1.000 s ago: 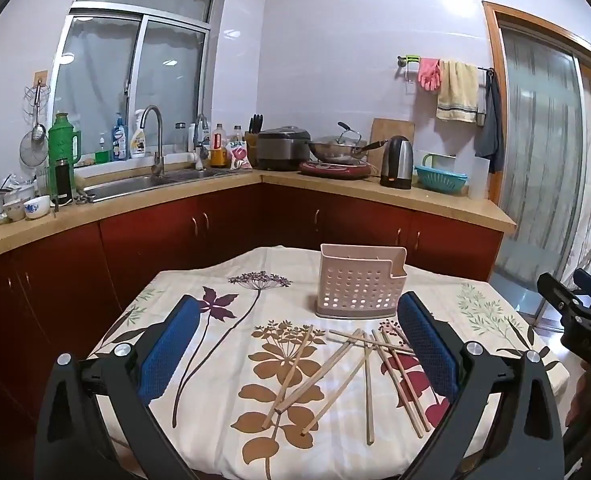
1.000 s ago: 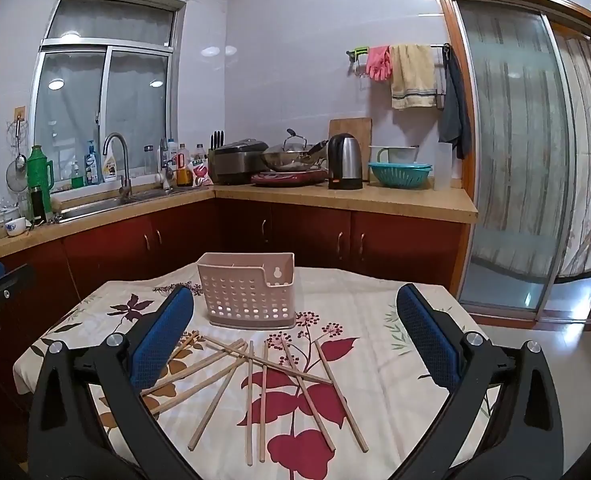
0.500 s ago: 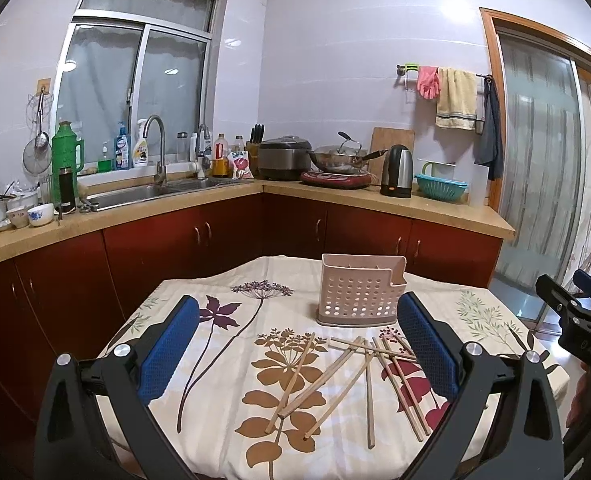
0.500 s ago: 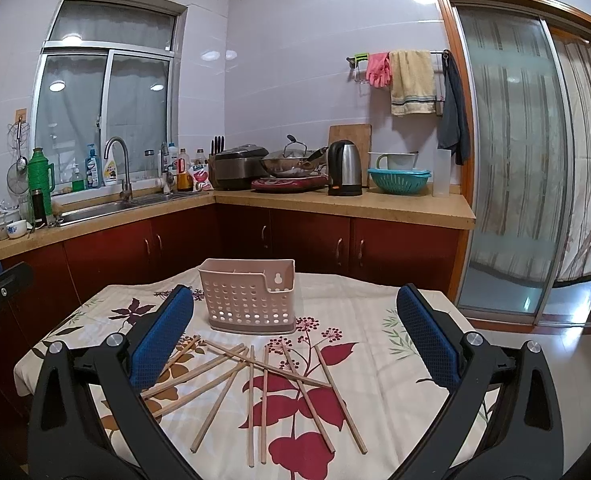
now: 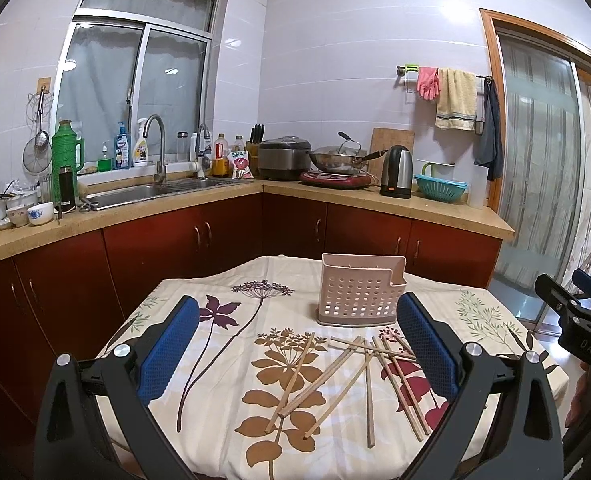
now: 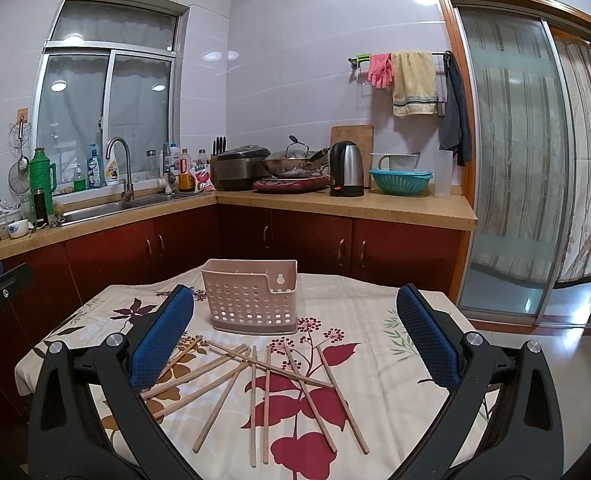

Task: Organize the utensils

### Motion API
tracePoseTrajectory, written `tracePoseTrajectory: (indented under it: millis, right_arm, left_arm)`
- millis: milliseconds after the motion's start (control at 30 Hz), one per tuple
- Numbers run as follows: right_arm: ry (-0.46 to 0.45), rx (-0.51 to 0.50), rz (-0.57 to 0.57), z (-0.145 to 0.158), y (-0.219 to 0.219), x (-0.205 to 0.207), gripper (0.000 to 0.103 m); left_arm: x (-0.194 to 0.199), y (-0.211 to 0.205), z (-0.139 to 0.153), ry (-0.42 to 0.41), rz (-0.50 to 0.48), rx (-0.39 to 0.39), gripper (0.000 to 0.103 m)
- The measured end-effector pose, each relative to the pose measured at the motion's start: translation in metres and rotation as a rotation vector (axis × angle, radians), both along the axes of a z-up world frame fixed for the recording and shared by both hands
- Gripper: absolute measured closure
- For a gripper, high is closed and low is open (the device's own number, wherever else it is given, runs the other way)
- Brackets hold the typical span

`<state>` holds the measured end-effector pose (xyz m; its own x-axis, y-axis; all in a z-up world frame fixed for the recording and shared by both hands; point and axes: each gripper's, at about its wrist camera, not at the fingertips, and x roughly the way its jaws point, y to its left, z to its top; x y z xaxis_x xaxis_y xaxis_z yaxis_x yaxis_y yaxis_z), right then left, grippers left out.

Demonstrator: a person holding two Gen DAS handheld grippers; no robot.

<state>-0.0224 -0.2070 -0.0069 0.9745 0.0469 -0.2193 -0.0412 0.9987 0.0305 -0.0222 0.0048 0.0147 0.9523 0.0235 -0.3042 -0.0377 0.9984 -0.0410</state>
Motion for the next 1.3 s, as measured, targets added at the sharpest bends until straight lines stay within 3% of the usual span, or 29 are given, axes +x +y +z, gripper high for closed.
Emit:
tracePoseTrajectory:
  millis: [1300]
  right_arm:
    - [0.015, -0.005, 0.010, -0.0066, 0.0087, 0.0042, 0.004]
  left_arm:
    - [-0.0009, -0.0002, -0.0010, 0.001, -0.008, 0.000, 0.007]
